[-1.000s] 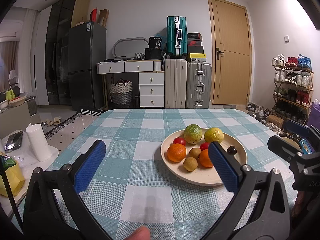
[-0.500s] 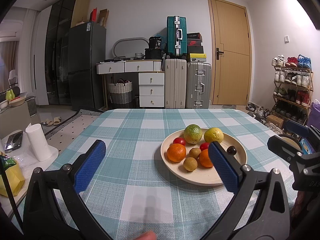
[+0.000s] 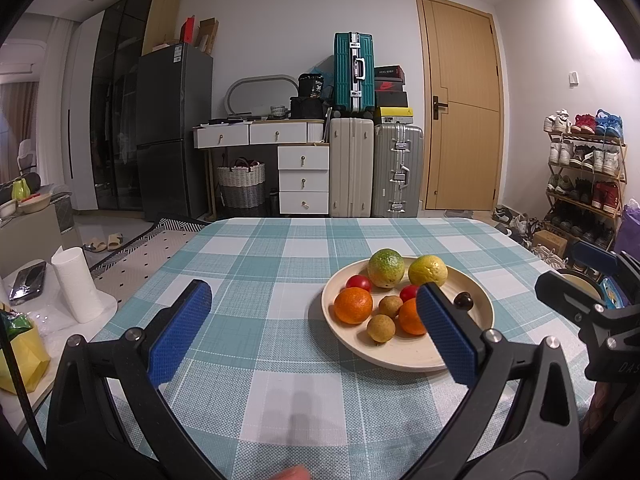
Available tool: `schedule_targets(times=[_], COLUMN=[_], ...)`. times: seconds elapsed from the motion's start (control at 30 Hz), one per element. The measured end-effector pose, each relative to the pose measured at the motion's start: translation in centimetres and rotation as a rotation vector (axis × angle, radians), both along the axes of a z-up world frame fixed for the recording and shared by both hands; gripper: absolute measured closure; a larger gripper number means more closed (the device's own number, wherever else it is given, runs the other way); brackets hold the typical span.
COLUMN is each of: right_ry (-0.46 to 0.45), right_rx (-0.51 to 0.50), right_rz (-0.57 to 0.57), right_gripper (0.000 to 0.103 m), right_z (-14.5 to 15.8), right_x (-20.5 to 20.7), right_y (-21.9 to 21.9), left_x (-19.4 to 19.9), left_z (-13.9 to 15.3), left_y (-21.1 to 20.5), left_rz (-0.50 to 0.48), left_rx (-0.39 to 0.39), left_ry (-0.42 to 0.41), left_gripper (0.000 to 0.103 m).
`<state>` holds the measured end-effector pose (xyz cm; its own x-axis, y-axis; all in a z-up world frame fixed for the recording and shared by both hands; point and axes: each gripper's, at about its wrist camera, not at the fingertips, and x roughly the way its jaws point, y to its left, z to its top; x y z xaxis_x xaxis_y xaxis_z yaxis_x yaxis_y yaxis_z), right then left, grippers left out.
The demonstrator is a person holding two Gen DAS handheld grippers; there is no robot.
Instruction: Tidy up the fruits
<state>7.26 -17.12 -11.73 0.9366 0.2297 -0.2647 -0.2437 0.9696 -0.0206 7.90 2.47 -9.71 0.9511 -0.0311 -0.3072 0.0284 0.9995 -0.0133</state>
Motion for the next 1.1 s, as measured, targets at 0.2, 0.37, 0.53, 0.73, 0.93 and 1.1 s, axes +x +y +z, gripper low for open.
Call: schedule_targets(times=[0.2, 0.37, 0.53, 0.73, 0.93, 1.1], right_ry=[0.000, 0.000, 0.000, 0.000, 0.000, 0.000], right_rx=[0.000, 0.000, 0.000, 0.000, 0.000, 0.000], right_rz=[0.000, 0.000, 0.000, 0.000, 0.000, 0.000], right_gripper=[0.000, 0.000, 0.000, 0.000, 0.000, 0.000], right_z=[0.00, -0.04, -0.01, -0.05, -0.02, -0.01], right_x=[0.01, 0.08, 0.03, 0.10, 0.04, 0.03], right_y=[0.00, 0.00, 0.02, 0.01, 0.01, 0.01], left_x=[-0.10, -0.09, -0.05, -0.06, 0.00, 0.29], left_z=[0.10, 0.10, 0.06, 0.07, -0.01, -0.25], left_y=[0.05, 0.04, 0.02, 0.03, 0.10, 0.23], left_rz=[0.000, 0.000, 0.000, 0.000, 0.011, 0.012], left_rx=[0.000, 0.000, 0.000, 0.000, 0.000, 0.000], left_ry=[0.000, 0.000, 0.000, 0.000, 0.002, 0.004], left_gripper=[0.001, 0.001, 0.001, 0.001, 0.001, 0.001])
